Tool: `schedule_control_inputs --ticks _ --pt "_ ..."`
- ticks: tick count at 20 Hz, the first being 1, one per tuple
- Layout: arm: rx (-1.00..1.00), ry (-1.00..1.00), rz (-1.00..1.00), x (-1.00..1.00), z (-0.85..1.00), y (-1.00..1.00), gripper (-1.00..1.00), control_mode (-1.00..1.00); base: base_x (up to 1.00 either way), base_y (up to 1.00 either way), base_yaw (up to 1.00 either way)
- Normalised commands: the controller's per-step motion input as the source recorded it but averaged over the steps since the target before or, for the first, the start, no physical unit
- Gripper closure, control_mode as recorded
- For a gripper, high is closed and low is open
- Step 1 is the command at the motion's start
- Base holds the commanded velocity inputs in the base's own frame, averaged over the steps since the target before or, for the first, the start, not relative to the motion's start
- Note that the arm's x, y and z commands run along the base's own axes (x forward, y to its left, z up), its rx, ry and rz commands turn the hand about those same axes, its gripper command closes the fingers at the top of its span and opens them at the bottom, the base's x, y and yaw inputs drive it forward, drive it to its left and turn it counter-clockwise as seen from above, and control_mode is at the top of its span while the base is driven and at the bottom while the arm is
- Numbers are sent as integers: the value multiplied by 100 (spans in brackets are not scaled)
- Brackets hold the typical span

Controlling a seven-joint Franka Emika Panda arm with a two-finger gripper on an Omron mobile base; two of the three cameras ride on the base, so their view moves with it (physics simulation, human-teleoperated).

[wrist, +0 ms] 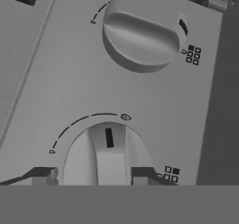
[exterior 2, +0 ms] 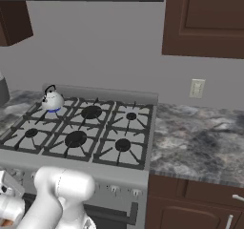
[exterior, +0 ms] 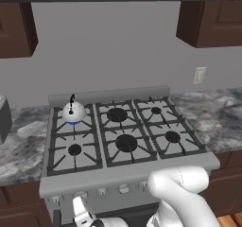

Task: Lower the heat of the kettle.

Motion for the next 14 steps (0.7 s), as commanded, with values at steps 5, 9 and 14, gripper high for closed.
schedule_control_inputs --ticks 5,9,14 --pt "37 0 0 26 35 0 100 -100 0 0 0" --pt "48 0 0 11 21 0 100 -100 0 0 0" --pt "57 3 0 0 24 0 100 -100 0 0 0"
